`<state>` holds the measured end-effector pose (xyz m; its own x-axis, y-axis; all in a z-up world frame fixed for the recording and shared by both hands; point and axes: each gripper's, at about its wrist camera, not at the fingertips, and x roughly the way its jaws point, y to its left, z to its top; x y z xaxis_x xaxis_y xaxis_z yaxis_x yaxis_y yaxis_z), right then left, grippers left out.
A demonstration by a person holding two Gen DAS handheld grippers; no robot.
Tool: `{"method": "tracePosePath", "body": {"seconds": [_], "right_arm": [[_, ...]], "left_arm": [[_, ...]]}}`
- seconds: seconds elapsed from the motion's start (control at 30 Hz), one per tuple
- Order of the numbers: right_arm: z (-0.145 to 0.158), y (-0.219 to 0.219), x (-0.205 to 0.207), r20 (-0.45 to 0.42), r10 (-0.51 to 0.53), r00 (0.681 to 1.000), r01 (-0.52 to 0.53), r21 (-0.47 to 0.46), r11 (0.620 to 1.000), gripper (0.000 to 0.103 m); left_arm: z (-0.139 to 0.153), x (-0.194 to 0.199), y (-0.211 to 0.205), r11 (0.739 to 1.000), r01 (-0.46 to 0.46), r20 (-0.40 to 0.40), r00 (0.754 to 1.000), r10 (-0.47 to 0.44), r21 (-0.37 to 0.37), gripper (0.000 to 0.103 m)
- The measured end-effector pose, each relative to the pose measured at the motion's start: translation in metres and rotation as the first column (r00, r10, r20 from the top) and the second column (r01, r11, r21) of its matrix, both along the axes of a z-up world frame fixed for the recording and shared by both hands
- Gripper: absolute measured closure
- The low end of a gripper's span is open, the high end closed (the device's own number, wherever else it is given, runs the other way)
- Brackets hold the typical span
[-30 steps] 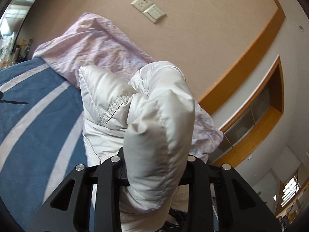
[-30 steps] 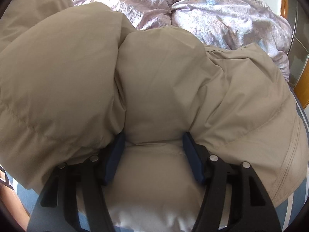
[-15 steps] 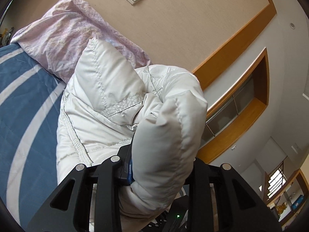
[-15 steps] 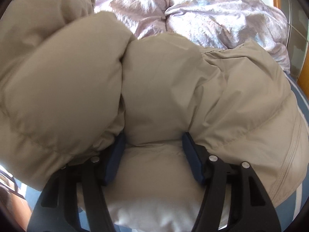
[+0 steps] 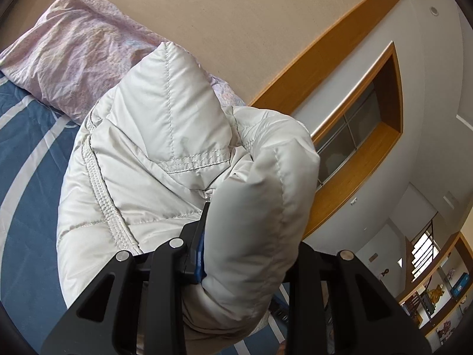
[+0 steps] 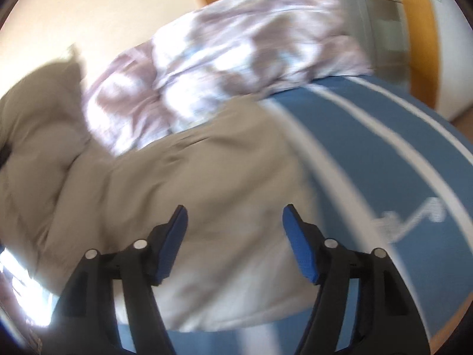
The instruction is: Fold large clothes
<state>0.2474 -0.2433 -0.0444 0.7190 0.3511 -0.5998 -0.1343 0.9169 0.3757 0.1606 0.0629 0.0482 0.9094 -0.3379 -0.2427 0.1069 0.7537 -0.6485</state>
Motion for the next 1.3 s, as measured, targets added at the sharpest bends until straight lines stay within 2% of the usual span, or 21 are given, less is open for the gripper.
{"method": "tracePosePath", "body": {"seconds": [0.17,0.3,0.6,0.83,1.07,1.23,1.3], "right_arm": [[-0.017,-0.064,0.019,-0.103,-0.179,0.978,0.178,-0.014,0.984,0.031],[-0.033,-0.101,0.025,-0.167,-0.261,0.951,0.266,0.007,0.964,0.031],[-0.046,-0.128,0.018,-0.189,-0.308,0.932,0.320,0.035,0.947,0.031],[-0.047,-0.137,0.011,-0.194,-0.329,0.924,0.344,0.049,0.938,0.031],[-0.050,-0.142,0.009,-0.201,-0.342,0.918,0.359,0.055,0.932,0.031],[-0.049,-0.144,0.006,-0.199,-0.348,0.916,0.363,0.048,0.930,0.031],[-0.049,-0.145,0.005,-0.199,-0.353,0.914,0.369,0.047,0.928,0.031]], "left_arm": [[-0.003,0.008,-0.017,0.999,0.037,-0.009,0.999,-0.037,0.014,0.074],[-0.006,0.014,-0.031,0.997,0.074,-0.018,0.997,-0.073,0.020,0.074],[-0.020,0.027,-0.065,0.986,0.160,-0.063,0.986,-0.157,0.052,0.074],[-0.026,0.030,-0.093,0.974,0.196,-0.096,0.978,-0.185,0.111,0.074],[-0.040,0.044,-0.121,0.952,0.256,-0.154,0.961,-0.231,0.166,0.074],[-0.043,0.047,-0.131,0.946,0.267,-0.175,0.956,-0.235,0.186,0.068],[-0.042,0.049,-0.131,0.943,0.279,-0.174,0.953,-0.248,0.180,0.058]]}}
